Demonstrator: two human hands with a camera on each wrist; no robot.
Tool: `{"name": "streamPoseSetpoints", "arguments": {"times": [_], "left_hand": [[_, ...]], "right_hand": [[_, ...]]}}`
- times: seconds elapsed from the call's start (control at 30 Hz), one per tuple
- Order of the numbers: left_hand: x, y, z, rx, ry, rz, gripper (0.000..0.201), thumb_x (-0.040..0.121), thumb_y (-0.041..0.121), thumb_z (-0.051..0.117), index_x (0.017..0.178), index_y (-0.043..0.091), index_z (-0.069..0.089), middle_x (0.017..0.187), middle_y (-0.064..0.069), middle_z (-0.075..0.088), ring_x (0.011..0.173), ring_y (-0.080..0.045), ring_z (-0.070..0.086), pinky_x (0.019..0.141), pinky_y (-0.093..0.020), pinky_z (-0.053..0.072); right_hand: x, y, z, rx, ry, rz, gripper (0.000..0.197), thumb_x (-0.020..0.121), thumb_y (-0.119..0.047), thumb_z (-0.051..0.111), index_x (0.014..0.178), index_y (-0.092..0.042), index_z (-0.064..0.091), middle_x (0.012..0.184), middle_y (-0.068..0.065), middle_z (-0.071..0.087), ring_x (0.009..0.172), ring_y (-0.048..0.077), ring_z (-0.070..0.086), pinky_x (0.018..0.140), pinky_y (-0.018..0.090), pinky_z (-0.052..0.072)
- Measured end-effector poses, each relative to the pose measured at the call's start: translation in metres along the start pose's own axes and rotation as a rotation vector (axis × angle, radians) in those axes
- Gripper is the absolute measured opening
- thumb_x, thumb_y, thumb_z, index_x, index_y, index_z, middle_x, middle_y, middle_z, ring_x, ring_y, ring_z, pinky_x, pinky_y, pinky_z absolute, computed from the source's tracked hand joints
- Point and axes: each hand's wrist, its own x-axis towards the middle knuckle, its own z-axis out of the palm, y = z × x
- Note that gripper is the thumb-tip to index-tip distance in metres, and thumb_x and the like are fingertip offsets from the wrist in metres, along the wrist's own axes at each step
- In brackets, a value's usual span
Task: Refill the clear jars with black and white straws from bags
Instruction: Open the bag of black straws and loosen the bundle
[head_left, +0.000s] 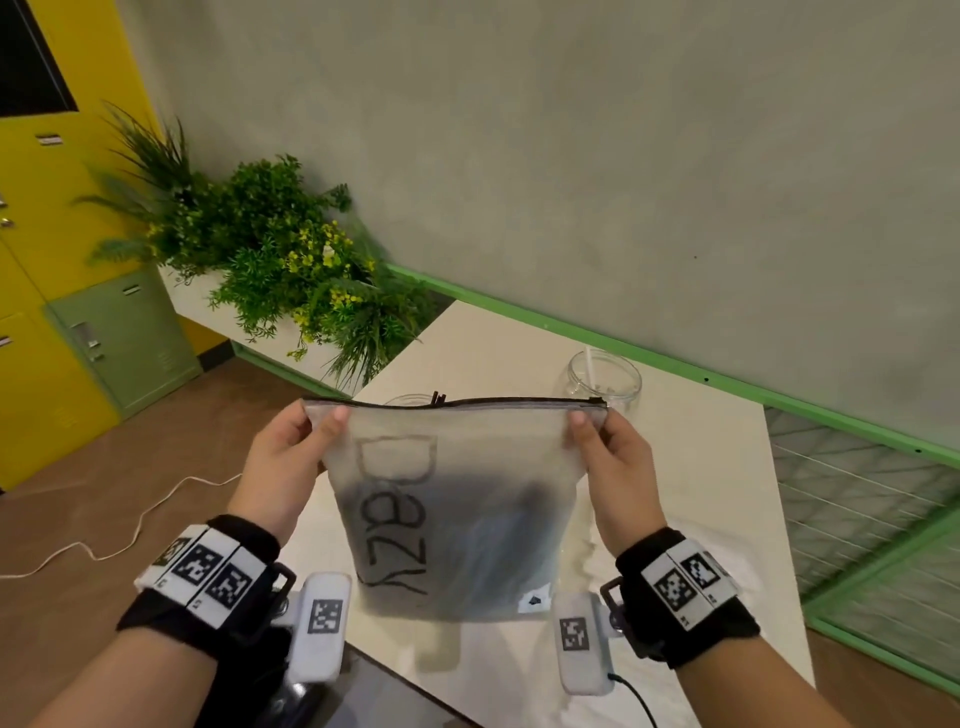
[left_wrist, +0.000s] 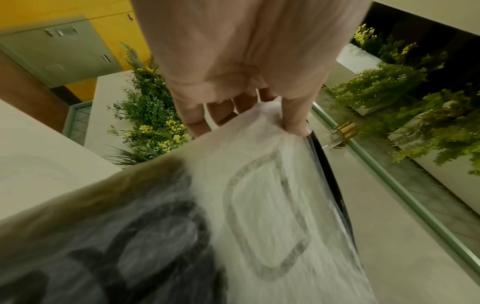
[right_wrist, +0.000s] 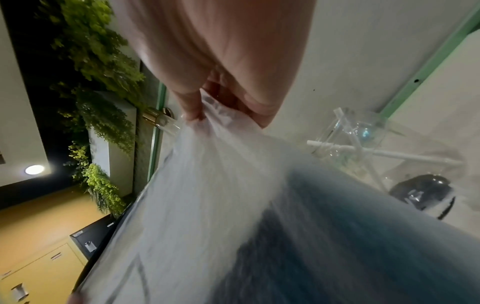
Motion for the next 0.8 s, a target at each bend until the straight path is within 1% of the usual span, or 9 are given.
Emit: {"name": "streamPoseSetpoints", "arguments": {"times": [0.13,0.23,0.33,0.4,0.43,0.5,0.6,0.7,0.8], "left_hand": [[0.002,0.006,-0.009,0.065,0.006,0.031,0.044,0.078,0.043,0.068,0.089,0.002,0.060,0.087,-0.013,0.062,0.082,-0.023,0.057,0.079,-0.043,0.047],[0.002,0.008,-0.013,0.150,0.021,0.023,0.029,0.080,0.044,0.070,0.092,0.017,0.065,0.093,-0.008,0.066,0.088,-0.025,0.060,0.089,-0.051,0.047],[-0.001,0.021,-0.003,0.540,0.214,0.191,0.024,0.085,0.033,0.067,0.105,0.027,0.057,0.111,-0.003,0.054,0.112,-0.028,0.049,0.098,-0.048,0.040],[-0.013,0.041,0.023,0.712,0.277,0.385,0.034,0.085,0.027,0.065,0.116,0.026,0.052,0.122,0.000,0.045,0.121,-0.016,0.036,0.104,-0.044,0.031],[-0.019,0.050,0.039,0.734,0.225,0.505,0.033,0.086,0.027,0.064,0.117,0.027,0.052,0.122,0.004,0.045,0.119,-0.008,0.032,0.105,-0.043,0.030],[-0.029,0.059,0.073,0.763,-0.018,0.713,0.028,0.087,0.033,0.060,0.114,0.028,0.055,0.116,0.012,0.050,0.112,-0.003,0.036,0.103,-0.044,0.033],[-0.036,0.057,0.119,0.870,-0.343,0.776,0.026,0.087,0.047,0.050,0.109,0.035,0.058,0.110,0.016,0.060,0.108,-0.008,0.051,0.104,-0.048,0.034],[-0.033,0.052,0.144,0.909,-0.406,0.746,0.015,0.091,0.041,0.055,0.099,0.032,0.064,0.101,0.014,0.066,0.102,-0.012,0.055,0.112,-0.039,0.024],[-0.030,0.049,0.149,0.810,-0.418,0.744,0.013,0.090,0.029,0.061,0.097,0.020,0.067,0.096,0.006,0.068,0.095,-0.016,0.056,0.107,-0.025,0.022]], "right_hand": [[0.002,-0.011,-0.004,0.104,0.030,-0.014,0.010,0.096,-0.009,0.054,0.087,-0.011,0.058,0.069,-0.009,0.063,0.067,0.005,0.056,0.068,0.020,0.046],[0.000,-0.014,-0.009,0.123,0.024,0.020,0.010,0.096,-0.010,0.054,0.090,-0.013,0.062,0.079,-0.006,0.065,0.074,0.009,0.058,0.072,0.028,0.046],[-0.004,-0.019,-0.012,0.164,0.032,0.029,0.014,0.093,-0.004,0.057,0.086,-0.015,0.062,0.077,-0.006,0.064,0.074,0.011,0.057,0.072,0.030,0.045],[-0.008,-0.023,-0.011,0.161,0.010,0.025,0.017,0.092,0.000,0.057,0.084,-0.014,0.062,0.075,-0.006,0.064,0.073,0.011,0.057,0.072,0.029,0.046],[-0.011,-0.025,-0.011,0.154,-0.010,0.021,0.018,0.092,0.001,0.056,0.083,-0.014,0.062,0.074,-0.006,0.064,0.072,0.010,0.057,0.071,0.027,0.046],[-0.015,-0.028,-0.010,0.128,-0.046,0.007,0.019,0.091,0.002,0.056,0.082,-0.013,0.062,0.075,-0.004,0.063,0.071,0.011,0.055,0.069,0.026,0.046],[-0.023,-0.031,-0.008,0.114,-0.095,-0.017,0.014,0.090,-0.002,0.060,0.082,-0.014,0.063,0.078,0.003,0.062,0.074,0.016,0.054,0.069,0.027,0.045],[-0.027,-0.032,-0.008,0.113,-0.093,-0.015,0.005,0.085,-0.012,0.060,0.081,-0.013,0.063,0.080,0.006,0.062,0.074,0.017,0.054,0.068,0.027,0.045],[-0.029,-0.033,-0.009,0.098,-0.065,-0.013,0.004,0.083,-0.016,0.059,0.080,-0.015,0.061,0.080,0.006,0.061,0.075,0.018,0.052,0.069,0.029,0.043]]}}
